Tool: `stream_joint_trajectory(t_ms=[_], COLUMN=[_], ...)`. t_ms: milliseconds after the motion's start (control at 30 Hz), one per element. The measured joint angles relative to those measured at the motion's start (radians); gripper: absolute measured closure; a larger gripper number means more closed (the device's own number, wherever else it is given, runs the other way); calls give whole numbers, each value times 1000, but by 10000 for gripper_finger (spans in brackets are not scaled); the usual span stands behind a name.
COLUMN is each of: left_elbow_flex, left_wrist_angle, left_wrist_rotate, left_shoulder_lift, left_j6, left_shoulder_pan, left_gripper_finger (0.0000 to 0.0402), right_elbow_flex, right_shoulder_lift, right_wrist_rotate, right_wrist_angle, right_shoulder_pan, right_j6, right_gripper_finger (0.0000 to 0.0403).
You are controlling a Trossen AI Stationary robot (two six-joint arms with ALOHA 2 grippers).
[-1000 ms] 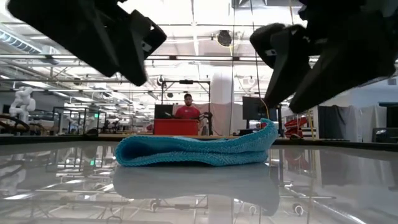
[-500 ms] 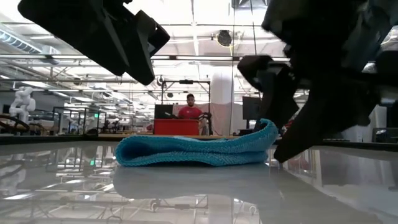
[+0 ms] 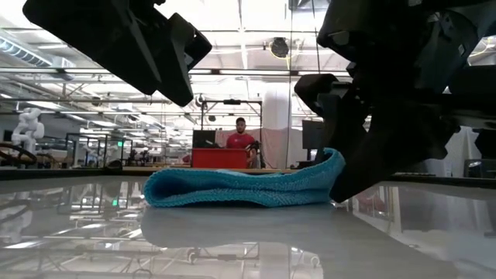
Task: Roll towel
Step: Roll the blue microfiber towel
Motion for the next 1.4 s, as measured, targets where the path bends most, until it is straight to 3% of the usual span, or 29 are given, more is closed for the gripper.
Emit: stream_joint_trajectory(t_ms=[200, 500, 833, 1000, 1233, 1400], left_elbow_flex=[0, 0, 2, 2, 1, -1], left_wrist_angle=[0, 5, 162, 155, 57, 33], left_wrist_rotate=[0, 0, -69, -70, -79, -111], left_shoulder_lift=[0, 0, 0, 0, 21, 101], left_j6=[0, 0, -62, -50, 47, 60], left_shoulder_pan=[0, 0, 0, 0, 1, -8], left_gripper_finger=[249, 249, 249, 249, 249, 249], right_elbow_flex=[0, 0, 0, 0, 0, 0], right_shoulder_lift=[0, 0, 0, 0, 0, 0], right_wrist_rotate=[-6, -9, -13, -80, -81, -76], right_wrist_angle=[10, 34, 33, 37, 37, 38], right_shoulder_pan=[0, 0, 0, 3, 6, 5], right_j6=[21, 26, 125, 132, 139, 152], right_gripper_finger=[328, 332, 332, 332, 332, 332])
